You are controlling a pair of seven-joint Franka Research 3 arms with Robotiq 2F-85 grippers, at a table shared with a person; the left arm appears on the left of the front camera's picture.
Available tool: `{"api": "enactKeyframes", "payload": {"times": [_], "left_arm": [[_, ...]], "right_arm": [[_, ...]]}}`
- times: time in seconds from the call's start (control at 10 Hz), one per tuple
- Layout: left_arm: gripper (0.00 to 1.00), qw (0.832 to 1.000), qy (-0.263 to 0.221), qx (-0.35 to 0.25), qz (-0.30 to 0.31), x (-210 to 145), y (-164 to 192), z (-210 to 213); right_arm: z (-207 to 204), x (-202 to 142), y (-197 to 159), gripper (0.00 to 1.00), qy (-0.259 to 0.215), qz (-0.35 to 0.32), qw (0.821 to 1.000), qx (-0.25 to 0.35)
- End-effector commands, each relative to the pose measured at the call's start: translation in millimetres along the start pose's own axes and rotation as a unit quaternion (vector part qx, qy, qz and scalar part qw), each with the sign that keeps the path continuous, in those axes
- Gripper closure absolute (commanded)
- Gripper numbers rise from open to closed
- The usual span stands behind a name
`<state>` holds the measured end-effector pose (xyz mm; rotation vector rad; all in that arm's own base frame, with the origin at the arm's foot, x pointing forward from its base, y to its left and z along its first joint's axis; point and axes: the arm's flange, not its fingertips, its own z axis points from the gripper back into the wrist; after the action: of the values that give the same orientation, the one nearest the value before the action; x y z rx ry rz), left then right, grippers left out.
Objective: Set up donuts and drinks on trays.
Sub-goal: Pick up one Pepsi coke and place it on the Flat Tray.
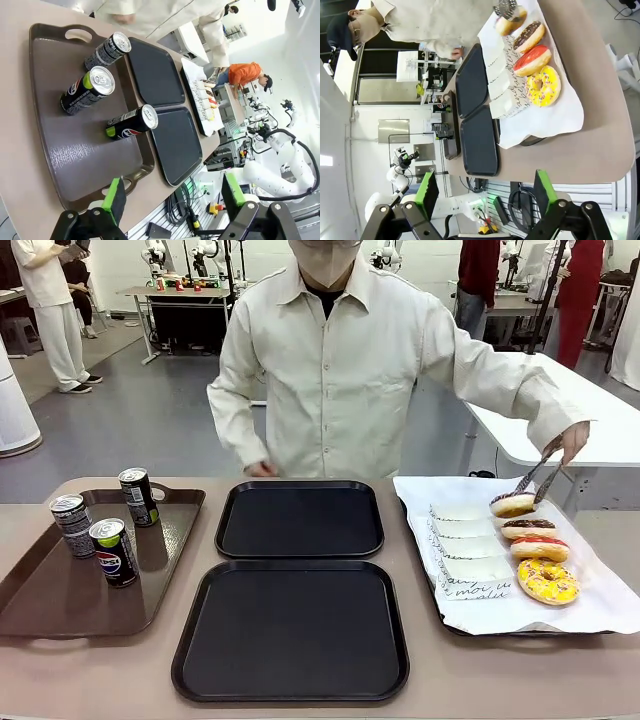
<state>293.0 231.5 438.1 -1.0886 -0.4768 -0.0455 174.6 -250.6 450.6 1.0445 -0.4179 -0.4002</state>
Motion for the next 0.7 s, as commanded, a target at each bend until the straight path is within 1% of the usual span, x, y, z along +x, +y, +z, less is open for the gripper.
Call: {"api": "enactKeyframes", "payload": {"times": [0.0,0.1,0.2,0.3,0.4,0.5,0.6], "left_arm": [[0.0,1.0,-0.01,-0.007,-0.001,1,0,2],[0.0,1.0,-0.01,-0.007,-0.001,1,0,2],[0.0,1.0,0.0,0.0,0.0,0,0,0],[0.0,0.999,-0.011,0.047,-0.002,8,-26,-7],[0.0,0.993,0.006,0.111,-0.026,15,-56,-19],[0.0,0.983,0.029,0.176,-0.048,24,-89,-31],[0.0,0.963,0.085,0.251,-0.056,32,-125,-49]], "right_arm": [[3,-1,-3,0.0,-0.001,0.001,1.0,0.01],[3,-1,-3,0.0,-0.001,0.001,1.0,0.01],[3,-1,-3,0.0,-0.001,0.001,1.0,0.01],[3,-1,-3,0.0,-0.001,0.001,1.0,0.01],[3,-1,-3,0.0,-0.001,0.001,1.0,0.01],[3,-1,-3,0.0,-0.001,0.001,1.0,0.01],[3,-1,-3,0.0,-0.001,0.001,1.0,0.01]]}}
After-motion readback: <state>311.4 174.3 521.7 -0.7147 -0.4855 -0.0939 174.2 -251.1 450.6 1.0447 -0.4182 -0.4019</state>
